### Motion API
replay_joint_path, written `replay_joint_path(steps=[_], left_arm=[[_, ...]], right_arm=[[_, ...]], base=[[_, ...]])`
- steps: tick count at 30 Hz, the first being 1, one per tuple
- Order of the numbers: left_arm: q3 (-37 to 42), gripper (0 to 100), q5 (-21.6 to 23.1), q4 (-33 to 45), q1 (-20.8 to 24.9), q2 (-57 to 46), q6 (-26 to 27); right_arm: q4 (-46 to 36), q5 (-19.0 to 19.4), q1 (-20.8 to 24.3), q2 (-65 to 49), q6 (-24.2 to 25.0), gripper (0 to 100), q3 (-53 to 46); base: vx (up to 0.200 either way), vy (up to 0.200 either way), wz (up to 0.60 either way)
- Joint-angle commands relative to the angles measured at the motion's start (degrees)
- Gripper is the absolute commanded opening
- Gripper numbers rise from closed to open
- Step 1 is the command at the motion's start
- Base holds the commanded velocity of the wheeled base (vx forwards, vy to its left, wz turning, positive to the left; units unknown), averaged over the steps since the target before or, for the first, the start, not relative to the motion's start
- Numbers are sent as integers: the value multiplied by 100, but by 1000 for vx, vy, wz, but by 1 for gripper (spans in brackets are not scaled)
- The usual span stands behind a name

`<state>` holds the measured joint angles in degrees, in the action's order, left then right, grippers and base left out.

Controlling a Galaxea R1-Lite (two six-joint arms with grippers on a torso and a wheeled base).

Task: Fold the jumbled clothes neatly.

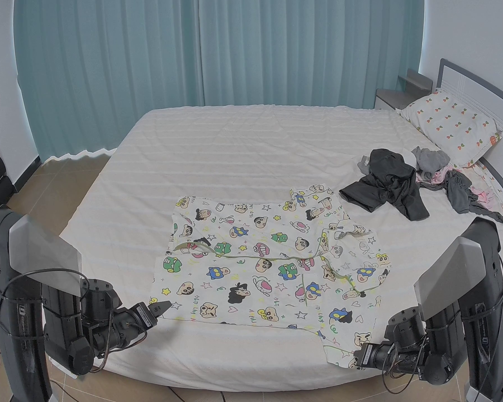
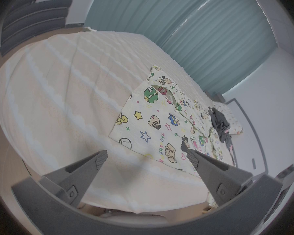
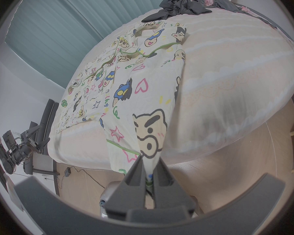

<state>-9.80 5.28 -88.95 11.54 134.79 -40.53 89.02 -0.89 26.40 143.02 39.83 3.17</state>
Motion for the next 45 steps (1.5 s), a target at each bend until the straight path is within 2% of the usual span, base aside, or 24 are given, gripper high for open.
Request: replay_joint_path(steps=[1, 5, 9, 10, 11, 17, 22, 23, 35, 45], left_arm=[[-505, 100, -150, -105, -21, 636, 406], [-901, 100, -387, 27, -29, 944, 1012], [-1305, 100, -501, 432, -21, 970, 1381], [-1305, 100, -501, 432, -21, 970, 1381], [-1613, 100, -537, 836, 14, 935, 1425], [-2140, 100, -563, 1776, 129, 821, 1425], [-2395, 100, -625, 2005, 155, 821, 1425], [-2448, 0, -660, 2058, 146, 821, 1417], [-2421, 0, -1029, 2093, 50, 803, 1381], [-1832, 0, -1073, 2058, 67, 381, 1381]], right_arm=[[46, 27, -39, -55, -19, 0, -53], [54, 27, -39, -64, -19, 0, -115], [54, 27, -30, -81, -28, 0, -115], [54, 27, -30, -81, -28, 0, -115], [54, 27, -21, -73, -45, 0, -115], [54, 19, -21, -81, -45, 0, -115], [54, 10, -13, -90, -45, 0, -124], [54, 10, -4, -90, -45, 0, -124], [54, 27, 14, -178, -63, 0, -282], [-7, 10, -48, -292, -291, 0, -317]], base=[[0, 0, 0], [0, 0, 0], [0, 0, 0], [0, 0, 0], [0, 0, 0], [0, 0, 0], [0, 0, 0], [0, 0, 0], [0, 0, 0], [0, 0, 0]])
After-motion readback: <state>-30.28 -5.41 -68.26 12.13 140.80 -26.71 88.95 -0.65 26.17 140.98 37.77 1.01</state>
